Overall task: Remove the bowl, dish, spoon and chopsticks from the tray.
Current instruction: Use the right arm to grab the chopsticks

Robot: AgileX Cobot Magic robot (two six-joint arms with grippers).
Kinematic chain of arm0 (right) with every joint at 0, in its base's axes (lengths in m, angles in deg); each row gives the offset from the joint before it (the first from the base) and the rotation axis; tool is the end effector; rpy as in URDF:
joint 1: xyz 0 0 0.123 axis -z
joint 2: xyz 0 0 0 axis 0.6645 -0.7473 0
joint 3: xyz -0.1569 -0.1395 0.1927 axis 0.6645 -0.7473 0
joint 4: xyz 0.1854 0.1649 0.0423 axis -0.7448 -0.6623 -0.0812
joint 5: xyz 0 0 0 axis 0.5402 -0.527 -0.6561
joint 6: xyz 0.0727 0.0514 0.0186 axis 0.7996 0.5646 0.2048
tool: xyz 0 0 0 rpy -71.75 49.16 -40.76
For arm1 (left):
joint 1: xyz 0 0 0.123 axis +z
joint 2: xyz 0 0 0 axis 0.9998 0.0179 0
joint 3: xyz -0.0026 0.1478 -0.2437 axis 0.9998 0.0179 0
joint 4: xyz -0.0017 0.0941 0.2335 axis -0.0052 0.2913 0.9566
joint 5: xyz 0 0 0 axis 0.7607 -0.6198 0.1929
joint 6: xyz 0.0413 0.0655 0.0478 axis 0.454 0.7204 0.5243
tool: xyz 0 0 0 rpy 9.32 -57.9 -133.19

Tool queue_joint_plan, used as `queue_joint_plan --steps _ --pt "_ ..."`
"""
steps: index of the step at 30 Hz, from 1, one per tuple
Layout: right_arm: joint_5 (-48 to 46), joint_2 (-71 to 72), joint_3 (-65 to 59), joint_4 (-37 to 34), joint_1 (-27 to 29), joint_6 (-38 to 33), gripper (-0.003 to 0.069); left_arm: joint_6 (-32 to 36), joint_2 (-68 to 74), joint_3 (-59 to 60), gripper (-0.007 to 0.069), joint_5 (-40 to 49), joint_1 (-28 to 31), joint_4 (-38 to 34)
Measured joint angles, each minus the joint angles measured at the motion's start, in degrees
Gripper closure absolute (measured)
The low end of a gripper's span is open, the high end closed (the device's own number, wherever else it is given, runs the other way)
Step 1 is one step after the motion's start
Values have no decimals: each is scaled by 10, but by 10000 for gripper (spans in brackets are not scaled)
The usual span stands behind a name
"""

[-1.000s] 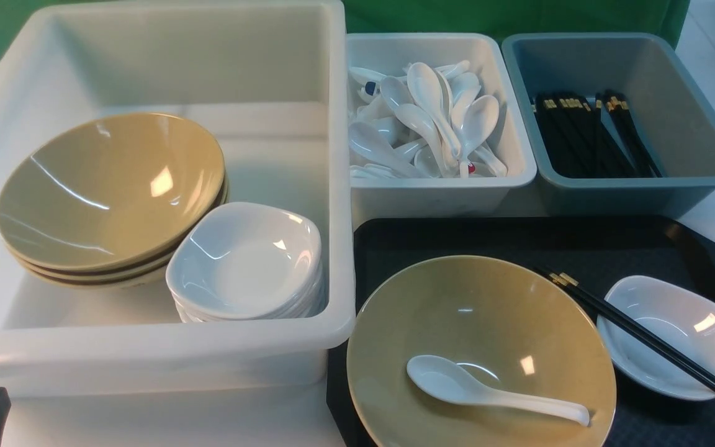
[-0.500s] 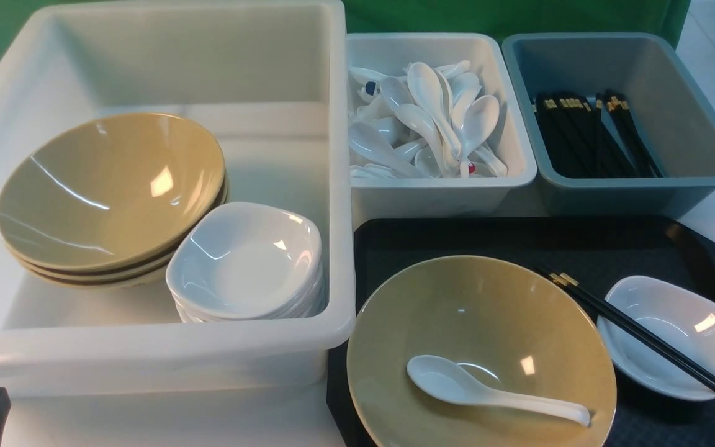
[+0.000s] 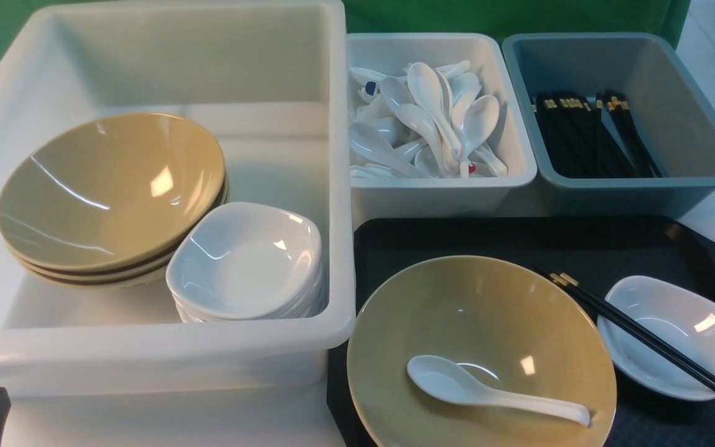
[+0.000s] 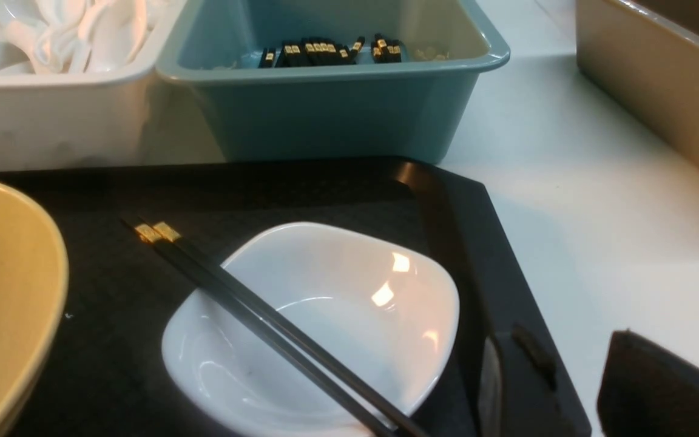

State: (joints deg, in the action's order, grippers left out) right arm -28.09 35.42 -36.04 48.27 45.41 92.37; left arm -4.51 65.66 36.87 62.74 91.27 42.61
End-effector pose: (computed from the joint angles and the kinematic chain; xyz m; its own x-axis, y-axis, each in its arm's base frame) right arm 0.0535 -0.0070 0.1754 -0.2391 0.0884 -0.9670 0.1212 0.9908 0.0606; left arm 0.0538 0.0028 0.1771 -0.2357 0.0582 -0.9701 -0.0303 0.9973 0.0672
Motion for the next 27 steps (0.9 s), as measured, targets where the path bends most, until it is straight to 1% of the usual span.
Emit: queue_joint_plan --steps 10,13,15,17,18,19,20,21,27 --pt "1 0 0 0 0 0 418 0 0 0 636 0 0 0" --pt "1 0 0 0 0 5 418 11 0 0 636 -1 0 47" --pt "1 0 0 -1 0 29 418 12 0 0 636 -1 0 81" --pt "1 0 0 -1 0 64 418 11 0 0 636 -5 0 100" --pt "1 0 0 -1 0 78 418 11 0 0 636 -6 0 102" --pt "1 0 0 -2 0 122 418 11 0 0 636 -13 0 107" --pt "1 0 0 -2 0 125 418 11 0 0 636 -14 0 107" --pt "1 0 0 -2 0 147 418 11 0 0 636 -14 0 109" --pt "1 0 0 -3 0 163 418 9 0 0 636 -28 0 113"
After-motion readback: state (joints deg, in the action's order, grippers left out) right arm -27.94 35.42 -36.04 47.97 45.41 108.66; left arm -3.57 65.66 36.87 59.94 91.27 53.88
